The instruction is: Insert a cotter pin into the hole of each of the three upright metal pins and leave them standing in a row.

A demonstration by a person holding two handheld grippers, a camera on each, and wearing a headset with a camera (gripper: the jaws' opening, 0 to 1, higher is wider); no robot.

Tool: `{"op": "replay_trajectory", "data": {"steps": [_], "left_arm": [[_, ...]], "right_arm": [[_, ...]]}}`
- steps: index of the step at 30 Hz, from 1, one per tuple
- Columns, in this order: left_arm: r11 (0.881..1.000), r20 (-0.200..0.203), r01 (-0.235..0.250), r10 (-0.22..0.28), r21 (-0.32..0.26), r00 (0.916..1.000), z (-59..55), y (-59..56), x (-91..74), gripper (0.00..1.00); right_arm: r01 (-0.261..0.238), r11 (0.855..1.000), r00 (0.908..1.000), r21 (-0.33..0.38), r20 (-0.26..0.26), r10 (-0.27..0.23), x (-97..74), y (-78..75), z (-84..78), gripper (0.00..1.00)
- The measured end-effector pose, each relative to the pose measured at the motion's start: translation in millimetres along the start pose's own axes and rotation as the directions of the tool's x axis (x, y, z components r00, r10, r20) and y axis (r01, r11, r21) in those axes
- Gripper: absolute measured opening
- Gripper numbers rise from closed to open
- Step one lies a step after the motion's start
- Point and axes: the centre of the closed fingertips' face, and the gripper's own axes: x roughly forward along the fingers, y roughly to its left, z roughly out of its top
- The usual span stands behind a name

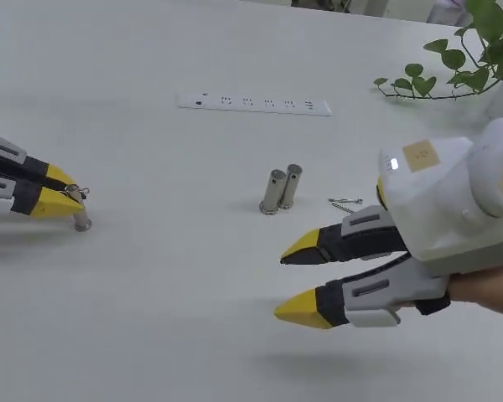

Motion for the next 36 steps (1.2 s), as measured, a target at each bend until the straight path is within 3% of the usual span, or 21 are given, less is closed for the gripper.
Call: {"op": "replay_trajectory", "data": {"steps": [6,14,16,20,22,25,26,30,36], "left_arm": [[1.000,0.004,-0.001,0.001,-0.006,1.0000,-3.4,4.7,-2.5,0.08],[1.000,0.011,-0.011,0.012,-0.022,0.9999,-1.2,6.2,-5.5,0.16],[1.000,0.009,-0.020,0.020,-0.016,0.9998,4.9,-0.5,-3.3,0.19],[0.998,0.012,-0.050,0.051,-0.038,0.9986,8.1,3.8,-8.8,0.27],[0.997,0.037,-0.059,0.061,-0.047,0.9974,14.9,2.8,-12.7,0.29],[0.993,0.046,-0.092,0.096,-0.080,0.9943,22.0,4.7,-18.0,0.38],[0.988,0.046,-0.107,0.112,-0.113,0.9926,25.1,5.2,-20.5,0.41],[0.982,0.077,-0.153,0.163,-0.113,0.9837,40.6,6.6,-28.3,0.46],[0.966,0.191,-0.221,0.244,-0.134,0.9507,80.9,10.0,-45.4,0.49]], "right_arm": [[0.001,1.000,1.0000,0.000,-0.004,-0.001,0.5,-0.4,-0.2,0.35],[0.002,1.000,1.0000,0.000,-0.005,-0.002,0.1,-0.5,-0.2,0.35],[0.004,1.000,1.0000,0.001,-0.002,-0.004,-0.2,-0.9,0.2,0.35],[0.006,1.000,1.0000,-0.001,0.001,-0.006,-0.6,-1.2,0.3,0.35],[0.006,1.000,1.0000,-0.002,0.000,-0.006,-1.2,-1.1,0.0,0.35],[0.008,1.000,1.0000,-0.008,-0.002,-0.008,-3.0,-1.3,-0.3,0.35],[0.010,1.000,1.0000,-0.009,-0.001,-0.010,-4.2,-1.8,0.3,0.35],[0.018,1.000,0.9998,-0.010,0.008,-0.018,-7.3,-3.6,2.4,0.35],[0.030,0.999,0.9994,-0.014,0.017,-0.029,-12.9,-5.2,2.6,0.35]]}}
